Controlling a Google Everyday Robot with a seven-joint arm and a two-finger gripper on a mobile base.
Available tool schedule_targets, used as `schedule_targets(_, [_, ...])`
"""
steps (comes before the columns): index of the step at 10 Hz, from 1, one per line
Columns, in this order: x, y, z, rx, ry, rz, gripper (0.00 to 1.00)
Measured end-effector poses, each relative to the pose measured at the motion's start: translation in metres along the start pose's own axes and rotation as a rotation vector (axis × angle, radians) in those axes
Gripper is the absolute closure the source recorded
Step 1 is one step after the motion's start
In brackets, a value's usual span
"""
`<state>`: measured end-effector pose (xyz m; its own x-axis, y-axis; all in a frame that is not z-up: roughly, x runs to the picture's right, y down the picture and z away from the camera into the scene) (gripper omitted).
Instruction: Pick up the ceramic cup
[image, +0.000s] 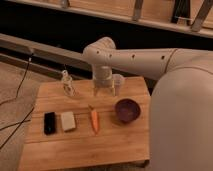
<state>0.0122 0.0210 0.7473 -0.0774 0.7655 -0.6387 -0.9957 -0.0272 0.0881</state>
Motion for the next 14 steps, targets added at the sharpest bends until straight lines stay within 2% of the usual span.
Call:
schedule_targets(3, [-0.034, -0.022, -0.005, 0.005, -0.022, 0.028, 0.35])
schedule_targets(7, [-0.076, -0.056, -0.011, -0.018, -0.051, 0.076, 0.35])
schedule_targets(12, [-0.117, -0.104, 0.013, -0.025, -0.034, 0.127, 0.35])
schedule_targets(14, [-0.13, -0.114, 0.019, -0.031, -0.031, 0.145, 0.35])
